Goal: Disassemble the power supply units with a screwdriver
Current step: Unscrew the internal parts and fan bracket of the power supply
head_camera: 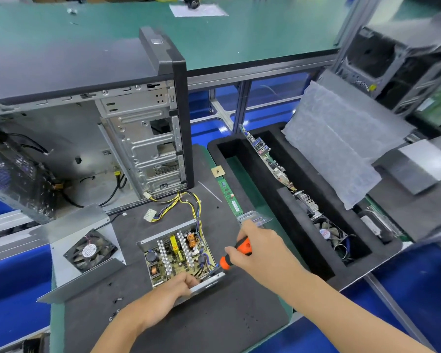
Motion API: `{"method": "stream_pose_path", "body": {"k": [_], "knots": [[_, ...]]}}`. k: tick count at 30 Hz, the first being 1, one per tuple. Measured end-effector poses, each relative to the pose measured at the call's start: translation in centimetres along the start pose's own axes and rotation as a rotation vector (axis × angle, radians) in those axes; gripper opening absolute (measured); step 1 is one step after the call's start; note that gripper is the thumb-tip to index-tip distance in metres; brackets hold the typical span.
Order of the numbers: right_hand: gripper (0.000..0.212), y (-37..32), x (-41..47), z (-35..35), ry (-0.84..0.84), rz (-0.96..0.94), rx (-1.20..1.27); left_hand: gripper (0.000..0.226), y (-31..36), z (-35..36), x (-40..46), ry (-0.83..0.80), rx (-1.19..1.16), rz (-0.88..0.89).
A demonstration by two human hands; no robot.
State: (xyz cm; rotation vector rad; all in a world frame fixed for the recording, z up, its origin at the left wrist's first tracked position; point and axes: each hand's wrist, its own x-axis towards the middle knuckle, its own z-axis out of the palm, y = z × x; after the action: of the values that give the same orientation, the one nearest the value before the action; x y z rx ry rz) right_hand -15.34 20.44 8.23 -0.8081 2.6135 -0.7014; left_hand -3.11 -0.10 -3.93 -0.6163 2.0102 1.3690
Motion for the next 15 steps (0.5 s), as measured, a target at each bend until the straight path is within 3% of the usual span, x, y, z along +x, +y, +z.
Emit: {"method": "stream_pose_path", "body": {"k": [5,7,9,11,13,15], "knots": [[0.057,-1.8,-0.1,0.1,0.000,-0.147,-0.244,0.025,0.3,0.7,2.0,0.039,-0.087,-0.030],[0.063,-2.9,-0.2,0.0,0.029,-0.240,-0.378,0.022,0.8,0.6,2.3,-0.020,-0.016,-0.051],[0.054,-3.9,0.0,0.0,0.023,-0.343,-0.424,0.009,1.0,0.6,2.8,-0.063,0.045,-0.057],[0.041,-4.7,0.6,-0.3,-0.015,-0.394,-0.395,0.016,0.8,0.6,3.0,-0.019,0.050,-0.044],[0.039,-5.5,1.2,-0.8,-0.073,-0.370,-0.353,0.010,1.0,0.4,2.4,0.020,0.011,-0.012],[0.040,-5.9,1.5,-1.4,-0.130,-0.312,-0.274,0.021,1.4,0.2,0.9,-0.015,-0.005,0.003]]}}
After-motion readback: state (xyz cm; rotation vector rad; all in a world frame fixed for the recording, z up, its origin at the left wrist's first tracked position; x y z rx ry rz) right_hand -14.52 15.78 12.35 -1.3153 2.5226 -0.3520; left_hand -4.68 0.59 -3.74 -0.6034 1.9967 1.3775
